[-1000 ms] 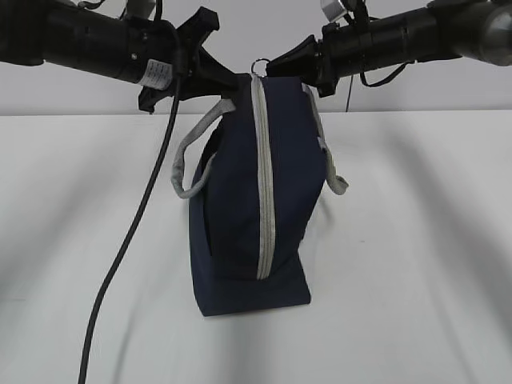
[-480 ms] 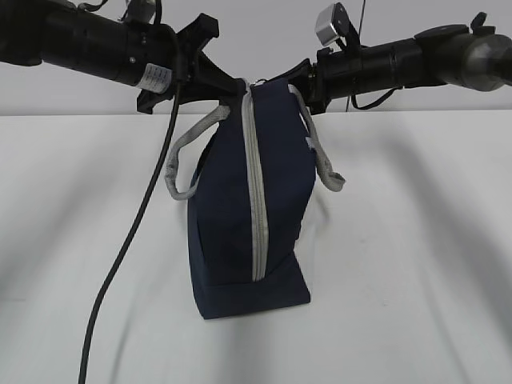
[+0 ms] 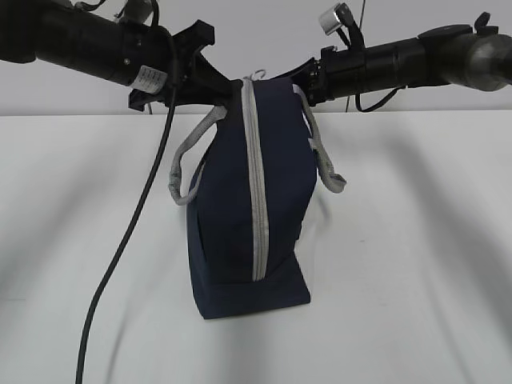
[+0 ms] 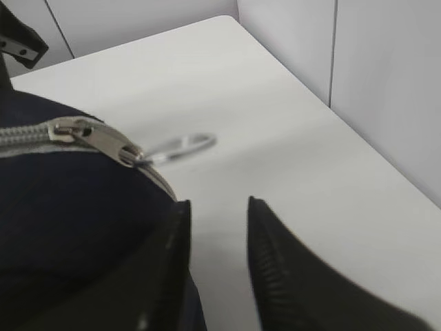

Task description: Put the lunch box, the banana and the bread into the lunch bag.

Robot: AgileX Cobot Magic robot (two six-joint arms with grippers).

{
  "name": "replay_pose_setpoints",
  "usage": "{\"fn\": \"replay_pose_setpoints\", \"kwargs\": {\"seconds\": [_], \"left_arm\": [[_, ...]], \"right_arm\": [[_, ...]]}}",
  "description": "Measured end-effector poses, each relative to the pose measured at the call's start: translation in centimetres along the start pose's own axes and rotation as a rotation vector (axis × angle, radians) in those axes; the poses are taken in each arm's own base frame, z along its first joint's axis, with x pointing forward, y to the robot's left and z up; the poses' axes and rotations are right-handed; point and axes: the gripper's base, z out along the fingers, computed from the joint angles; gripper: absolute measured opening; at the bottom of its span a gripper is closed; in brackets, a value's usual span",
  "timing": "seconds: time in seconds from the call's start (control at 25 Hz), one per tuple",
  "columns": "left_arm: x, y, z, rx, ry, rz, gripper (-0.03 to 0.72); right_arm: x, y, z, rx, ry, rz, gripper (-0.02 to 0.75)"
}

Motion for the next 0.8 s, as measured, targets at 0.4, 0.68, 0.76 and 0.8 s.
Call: {"fn": "replay_pose_setpoints", "kwargs": {"seconds": [0.4,0.68,0.76,0.8], "left_arm": [[-0.9,1.0,-3.0,-0.102,0.0,0.114,0.573],[-1.6,-0.6,-6.7,-0.17,-0.028,0.208,0.582],[-1.4,-0.6,-7.0,-0.201,-0.003,0.2,0.582],[-1.2,-0.5,-7.1,-0.215,0.015,0.185,0.582]], "right_arm": [[-0.8,-1.3,-4.3,0.055,0.003,0.37,0.556],[0.9,-2.2,-6.7,0.145,0.107,0.82,0.559],[1.1,-1.9,-7.1,0.201,0.203,0.904,0.559],[1.1,-1.6,-7.1,0.238,0.264,0.942,0.559]]}}
